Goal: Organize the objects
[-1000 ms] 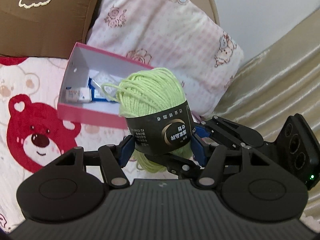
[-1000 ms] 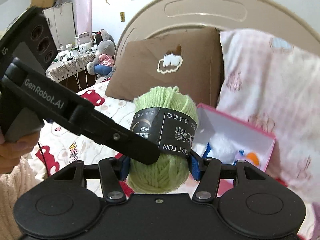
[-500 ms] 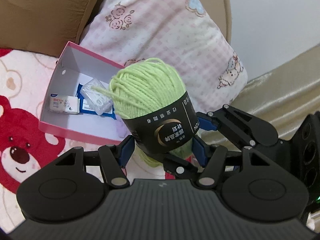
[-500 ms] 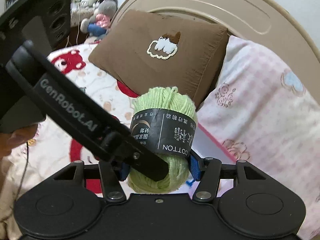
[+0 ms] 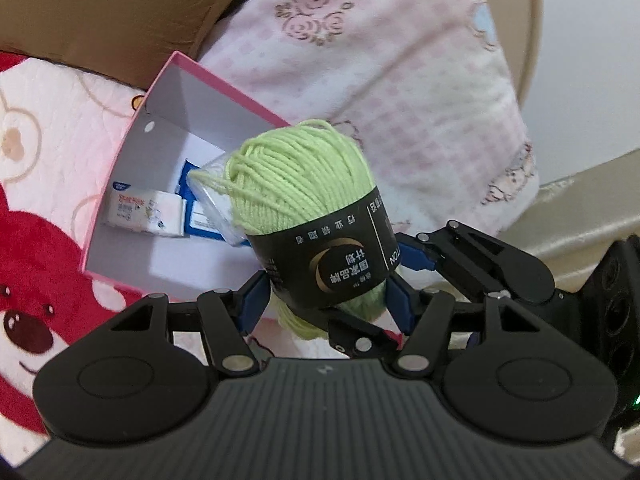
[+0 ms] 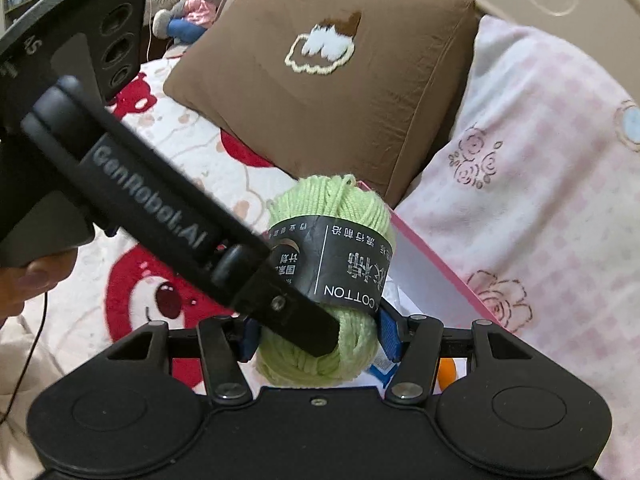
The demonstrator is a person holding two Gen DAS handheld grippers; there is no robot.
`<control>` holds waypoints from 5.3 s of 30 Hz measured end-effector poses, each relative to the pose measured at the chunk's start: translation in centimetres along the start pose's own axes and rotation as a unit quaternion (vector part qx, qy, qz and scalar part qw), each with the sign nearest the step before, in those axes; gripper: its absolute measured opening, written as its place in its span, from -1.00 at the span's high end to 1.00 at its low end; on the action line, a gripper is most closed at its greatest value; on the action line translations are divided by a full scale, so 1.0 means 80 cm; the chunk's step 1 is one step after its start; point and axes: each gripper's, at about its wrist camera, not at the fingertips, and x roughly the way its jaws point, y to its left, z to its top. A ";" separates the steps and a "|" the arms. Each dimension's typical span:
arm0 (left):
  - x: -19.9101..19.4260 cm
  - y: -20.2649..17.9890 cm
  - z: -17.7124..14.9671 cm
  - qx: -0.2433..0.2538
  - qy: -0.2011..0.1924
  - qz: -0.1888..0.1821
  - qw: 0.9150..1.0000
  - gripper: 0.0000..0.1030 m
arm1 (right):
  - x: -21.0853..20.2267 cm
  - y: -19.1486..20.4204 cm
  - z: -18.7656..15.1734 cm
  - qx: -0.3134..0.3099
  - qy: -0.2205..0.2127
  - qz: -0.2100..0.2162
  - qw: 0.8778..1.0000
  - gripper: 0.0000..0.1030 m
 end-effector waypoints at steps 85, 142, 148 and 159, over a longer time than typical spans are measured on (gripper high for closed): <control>0.138 0.044 -0.028 0.195 -0.008 0.165 0.967 0.49 | 0.172 -0.112 -0.117 0.094 0.112 0.100 0.984 0.02; -0.045 -0.078 -0.104 0.163 -0.057 0.231 0.958 -0.35 | -0.039 -0.022 -0.170 0.278 -0.090 -0.054 0.955 -0.45; -0.064 -0.081 -0.124 0.174 -0.067 0.255 0.949 -0.43 | -0.066 -0.007 -0.175 0.296 -0.098 -0.051 0.949 -0.51; -0.101 -0.069 -0.152 0.163 -0.077 0.264 0.947 -0.46 | -0.088 0.027 -0.179 0.299 -0.082 -0.059 0.949 -0.53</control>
